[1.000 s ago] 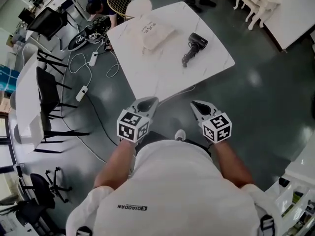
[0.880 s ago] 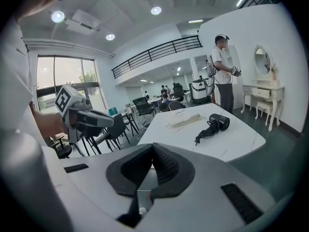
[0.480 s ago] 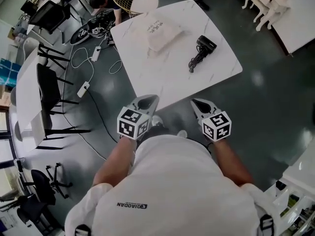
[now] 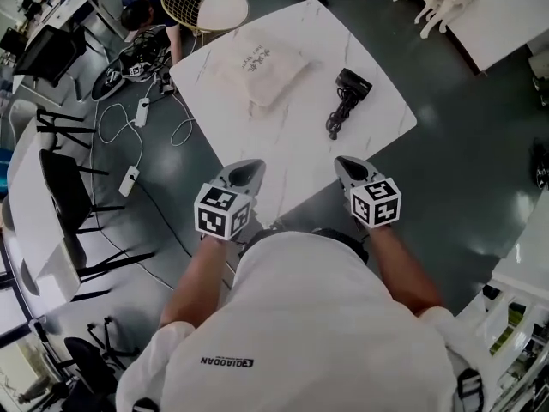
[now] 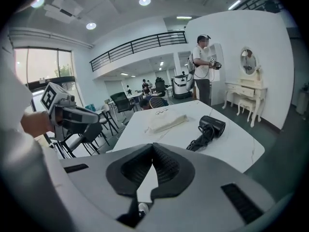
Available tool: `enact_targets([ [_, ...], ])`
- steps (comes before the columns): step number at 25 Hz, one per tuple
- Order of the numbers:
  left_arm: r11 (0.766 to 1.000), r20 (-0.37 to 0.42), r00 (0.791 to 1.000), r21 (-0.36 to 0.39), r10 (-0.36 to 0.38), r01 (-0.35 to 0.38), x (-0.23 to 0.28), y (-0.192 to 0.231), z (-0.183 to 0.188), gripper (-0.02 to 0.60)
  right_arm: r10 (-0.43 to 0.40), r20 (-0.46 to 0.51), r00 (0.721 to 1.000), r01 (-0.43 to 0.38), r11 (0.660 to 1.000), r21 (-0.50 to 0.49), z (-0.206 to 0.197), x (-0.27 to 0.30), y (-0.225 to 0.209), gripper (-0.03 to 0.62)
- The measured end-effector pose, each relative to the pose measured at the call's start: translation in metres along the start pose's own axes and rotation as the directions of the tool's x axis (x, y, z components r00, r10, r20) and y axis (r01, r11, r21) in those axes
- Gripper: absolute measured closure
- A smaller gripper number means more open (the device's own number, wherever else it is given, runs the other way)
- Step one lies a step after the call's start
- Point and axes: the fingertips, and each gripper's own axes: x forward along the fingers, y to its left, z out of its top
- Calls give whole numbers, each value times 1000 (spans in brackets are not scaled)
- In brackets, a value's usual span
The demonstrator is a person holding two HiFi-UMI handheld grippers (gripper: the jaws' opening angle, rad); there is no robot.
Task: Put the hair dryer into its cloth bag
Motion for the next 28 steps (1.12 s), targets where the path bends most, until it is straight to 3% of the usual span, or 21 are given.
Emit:
enact_targets([
  [8,1000,-23,1000,-7,-15,15,9,47,-2,552,-145,-23,989,146,985,87,11,42,-39,571],
  [13,999,-25,999,-29,30,-31,13,66,-3,552,-223,-51,973,227,970,88,18,70,-86,556],
  [16,994,-23,997,-80,76,-77,16,77,-3,552,-271,-83,959,278,957,85,18,93,-119,506],
  [20,983,-37,992,-137,117,-121,25,78,-12,552,-300,-118,947,316,934,165,11,121,-156,433],
  [25,969,-74,985,-182,157,-168,41,77,-17,552,-331,-194,923,370,904,214,-1,153,-185,302],
  [28,963,-71,982,-192,177,-188,52,74,-9,552,-390,-215,896,438,859,267,-6,159,-207,283],
])
